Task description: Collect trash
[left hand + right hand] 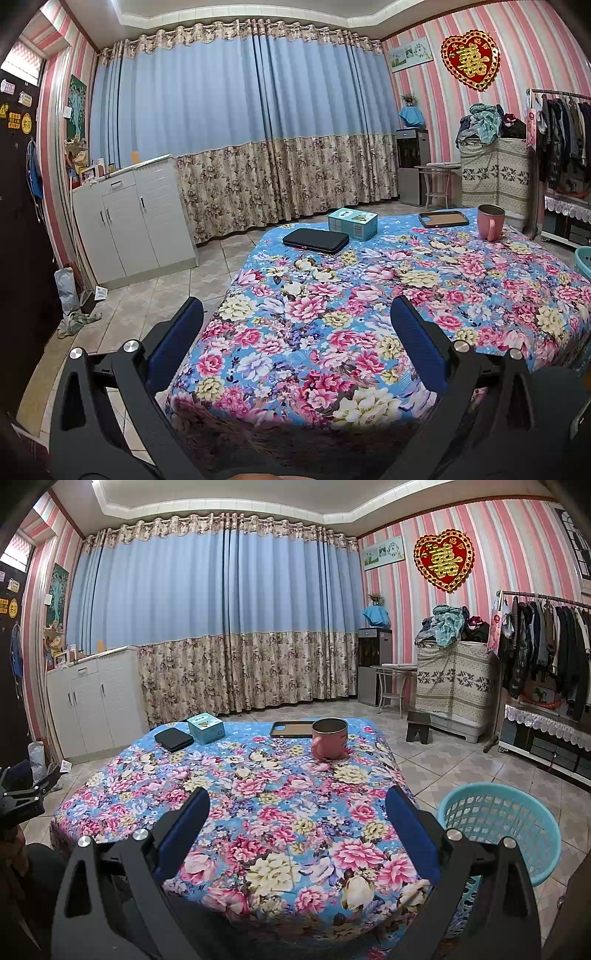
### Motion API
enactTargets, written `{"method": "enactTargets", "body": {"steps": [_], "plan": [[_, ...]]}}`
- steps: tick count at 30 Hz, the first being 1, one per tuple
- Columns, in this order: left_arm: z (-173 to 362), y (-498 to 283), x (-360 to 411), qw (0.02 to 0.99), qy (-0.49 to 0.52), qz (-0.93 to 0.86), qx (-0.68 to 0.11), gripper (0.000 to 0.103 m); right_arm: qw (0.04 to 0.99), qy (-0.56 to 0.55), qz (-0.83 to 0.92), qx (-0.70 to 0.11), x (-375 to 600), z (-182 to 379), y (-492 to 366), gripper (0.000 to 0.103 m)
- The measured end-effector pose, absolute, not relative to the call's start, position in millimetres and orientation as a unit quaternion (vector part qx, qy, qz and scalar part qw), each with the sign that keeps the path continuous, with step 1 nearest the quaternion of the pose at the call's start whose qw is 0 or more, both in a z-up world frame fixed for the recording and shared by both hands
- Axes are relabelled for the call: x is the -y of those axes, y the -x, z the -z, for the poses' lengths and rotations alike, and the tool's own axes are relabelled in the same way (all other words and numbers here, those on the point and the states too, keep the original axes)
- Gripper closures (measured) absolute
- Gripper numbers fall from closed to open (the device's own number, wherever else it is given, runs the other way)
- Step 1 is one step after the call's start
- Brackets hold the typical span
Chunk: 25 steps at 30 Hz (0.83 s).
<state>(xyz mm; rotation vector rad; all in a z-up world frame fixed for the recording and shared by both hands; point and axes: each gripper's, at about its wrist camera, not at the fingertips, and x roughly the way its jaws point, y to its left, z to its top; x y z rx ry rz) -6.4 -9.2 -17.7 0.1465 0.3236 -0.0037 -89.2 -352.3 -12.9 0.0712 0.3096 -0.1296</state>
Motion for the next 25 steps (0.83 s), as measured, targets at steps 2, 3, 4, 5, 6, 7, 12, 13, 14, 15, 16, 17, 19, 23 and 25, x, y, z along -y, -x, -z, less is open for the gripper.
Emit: {"method": "enactTargets", "body": {"steps": [2,3,4,5,6,7,12,13,14,15,16,17,19,23,25], "plan": [[17.1,6.4,8.6,0.984,-0.073,0.002,-0.161,0.005,0.985,-0.035,0.065,-0.154,352.4,12.8,89.3,0.009],[17.1,6.4,8.6,0.984,-0.073,0.002,-0.161,0.005,0.985,-0.035,0.064,-0.154,352.3,12.8,89.3,0.009],[17.1,6.5,8.7,0.984,-0.073,0.002,-0.161,0.005,0.985,-0.034,0.065,-0.154,352.2,12.8,89.2,0.009],[17.2,6.4,8.8,0.984,-0.073,0.002,-0.161,0.005,0.985,-0.033,0.066,-0.154,352.1,12.7,89.4,0.009],[17.1,6.5,8.8,0.984,-0.073,0.002,-0.161,0.005,0.985,-0.030,0.067,-0.153,351.0,13.2,89.2,0.009],[17.1,6.5,8.8,0.984,-0.073,0.002,-0.161,0.005,0.986,-0.029,0.066,-0.154,350.2,14.1,89.1,0.009],[17.2,6.5,9.0,0.984,-0.074,0.001,-0.161,0.005,0.986,-0.030,0.065,-0.153,349.7,14.8,89.1,0.009],[17.1,6.2,8.8,0.984,-0.074,0.001,-0.161,0.005,0.986,-0.031,0.065,-0.152,349.4,15.0,89.5,0.009],[17.2,5.8,8.7,0.984,-0.074,0.000,-0.161,0.005,0.986,-0.031,0.065,-0.152,349.4,15.2,89.5,0.009],[17.0,5.9,8.4,0.984,-0.074,0.000,-0.162,0.005,0.986,-0.031,0.065,-0.152,349.9,14.8,89.7,0.009],[17.0,5.8,8.3,0.984,-0.074,-0.001,-0.162,0.005,0.986,-0.031,0.065,-0.152,349.9,14.8,89.7,0.009],[17.1,5.8,8.0,0.984,-0.075,-0.004,-0.162,0.005,0.986,-0.031,0.065,-0.153,349.7,15.2,89.5,0.009],[17.2,5.4,8.0,0.984,-0.076,-0.003,-0.163,0.005,0.986,-0.031,0.064,-0.153,350.3,14.9,89.4,0.009],[17.5,5.6,7.8,0.984,-0.077,-0.003,-0.163,0.005,0.986,-0.030,0.063,-0.154,351.0,14.7,89.4,0.009],[17.6,5.8,8.1,0.984,-0.077,-0.003,-0.163,0.005,0.986,-0.030,0.064,-0.153,351.1,14.6,89.4,0.009]]}}
